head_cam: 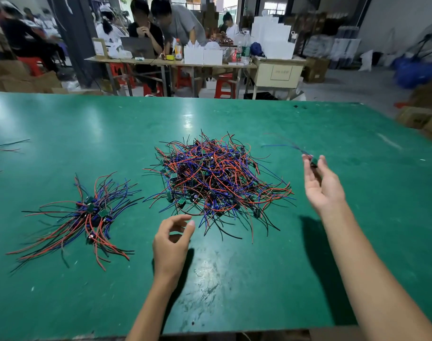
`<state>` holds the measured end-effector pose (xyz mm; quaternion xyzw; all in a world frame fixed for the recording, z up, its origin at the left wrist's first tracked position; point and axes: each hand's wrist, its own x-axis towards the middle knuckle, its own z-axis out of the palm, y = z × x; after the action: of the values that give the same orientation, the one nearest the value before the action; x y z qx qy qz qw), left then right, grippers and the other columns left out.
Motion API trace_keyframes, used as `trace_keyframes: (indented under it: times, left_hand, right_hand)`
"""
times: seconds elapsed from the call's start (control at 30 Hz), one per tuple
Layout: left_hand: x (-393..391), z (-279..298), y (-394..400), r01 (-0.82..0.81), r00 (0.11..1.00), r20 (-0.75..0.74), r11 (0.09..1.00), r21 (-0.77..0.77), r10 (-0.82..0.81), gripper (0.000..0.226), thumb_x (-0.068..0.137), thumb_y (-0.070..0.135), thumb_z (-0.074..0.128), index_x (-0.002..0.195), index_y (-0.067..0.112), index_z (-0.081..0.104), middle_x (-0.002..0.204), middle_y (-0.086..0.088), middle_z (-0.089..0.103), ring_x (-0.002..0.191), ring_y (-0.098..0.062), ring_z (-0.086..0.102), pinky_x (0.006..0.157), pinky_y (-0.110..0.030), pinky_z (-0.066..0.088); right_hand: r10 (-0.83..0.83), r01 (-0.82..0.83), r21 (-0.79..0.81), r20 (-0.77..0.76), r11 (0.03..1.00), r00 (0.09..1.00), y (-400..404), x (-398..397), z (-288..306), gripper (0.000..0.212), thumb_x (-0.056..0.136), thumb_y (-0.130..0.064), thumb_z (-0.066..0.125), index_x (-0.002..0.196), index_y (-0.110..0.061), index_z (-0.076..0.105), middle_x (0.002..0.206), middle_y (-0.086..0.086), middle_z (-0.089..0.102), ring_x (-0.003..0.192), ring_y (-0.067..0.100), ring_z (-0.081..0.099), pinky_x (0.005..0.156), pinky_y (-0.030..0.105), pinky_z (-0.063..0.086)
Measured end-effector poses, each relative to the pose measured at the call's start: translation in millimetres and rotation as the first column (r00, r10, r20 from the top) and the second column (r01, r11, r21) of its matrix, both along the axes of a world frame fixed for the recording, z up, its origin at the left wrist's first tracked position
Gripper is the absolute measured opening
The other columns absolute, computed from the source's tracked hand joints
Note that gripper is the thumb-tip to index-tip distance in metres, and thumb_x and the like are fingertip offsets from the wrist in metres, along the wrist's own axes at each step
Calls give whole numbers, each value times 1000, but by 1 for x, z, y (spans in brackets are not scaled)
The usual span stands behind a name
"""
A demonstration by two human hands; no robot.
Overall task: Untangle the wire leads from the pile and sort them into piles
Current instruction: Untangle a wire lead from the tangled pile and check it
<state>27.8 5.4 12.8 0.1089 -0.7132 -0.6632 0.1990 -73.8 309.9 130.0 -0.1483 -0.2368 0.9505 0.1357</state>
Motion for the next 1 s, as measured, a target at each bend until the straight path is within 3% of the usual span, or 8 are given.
trace_keyframes:
  times: [0.17, 0.3, 0.47, 0.53, 0.63, 0.77, 0.9, 1.0]
  left_hand:
    - [1, -1, -4, -62, 998, -7, 995, 79, 63, 14, 94, 14, 69, 92, 28, 74, 97, 1, 70, 92, -21, 65, 76, -44, 58]
    - [1, -1, -3, -56, 998, -3, 997, 47, 56, 17, 93, 10, 69, 92, 27, 74, 99, 2, 70, 89, -10, 64, 81, -42, 56]
    - [2, -2, -4, -40, 999, 8, 999, 30, 39, 23, 92, 6, 67, 90, 28, 74, 99, 1, 69, 87, -9, 64, 85, -44, 56]
    - [2, -3, -4, -38, 999, 15, 999, 29, 37, 24, 91, 5, 67, 90, 28, 74, 99, 2, 70, 89, -13, 65, 87, -48, 56]
    - [3, -4, -4, -33, 999, 23, 999, 30, 33, 26, 91, 4, 66, 89, 29, 74, 99, 2, 70, 90, -17, 65, 87, -52, 56]
    - [3, -3, -2, -38, 999, 27, 999, 21, 37, 29, 91, 3, 66, 87, 31, 74, 97, 3, 70, 89, -17, 65, 87, -53, 56]
    - [3, -2, -3, -37, 999, 38, 999, 13, 37, 32, 91, 4, 66, 86, 35, 74, 97, 4, 70, 90, -17, 65, 86, -53, 56]
    - [1, -3, -4, -42, 998, 36, 999, -2, 42, 36, 90, 2, 65, 85, 36, 73, 96, 5, 70, 87, -14, 65, 86, -53, 56]
  right_hand:
    - [59, -50, -48, 225, 998, 972, 15, -19, -30, 46, 108, -21, 48, 147, 0, 37, 147, 24, 49, 141, 29, 47, 115, 33, 38]
    - [70, -50, -75, 299, 996, 952, 10, -10, -57, 46, 109, -10, 42, 153, -2, 30, 155, 24, 41, 140, 32, 48, 117, 36, 36]
    - [24, -171, 347, 392, 922, 920, 2, -9, -74, 41, 103, 7, 42, 143, 6, 45, 141, 25, 53, 126, 28, 57, 104, 30, 48]
    - [-117, -169, 620, 393, 766, 912, 1, -12, -77, 43, 99, 11, 43, 139, 1, 55, 131, 20, 61, 107, 23, 64, 93, 26, 54]
    - [-278, -241, 939, 307, 246, 910, 8, -17, -82, 43, 97, 0, 44, 135, -9, 62, 133, 14, 64, 109, 22, 62, 100, 30, 45]
    - [-224, -545, 805, 501, -234, 836, 34, -38, -98, 45, 107, -29, 34, 142, -6, 50, 152, 20, 45, 139, 36, 42, 113, 41, 33]
    - [-277, -617, 695, 552, -368, 787, 49, -49, -101, 56, 110, -34, 24, 143, 7, 45, 159, 28, 31, 148, 39, 28, 120, 46, 24]
    - [-248, -458, 796, 388, -396, 888, 44, -43, -98, 46, 108, -29, 38, 141, 0, 51, 150, 23, 47, 141, 36, 39, 116, 46, 31]
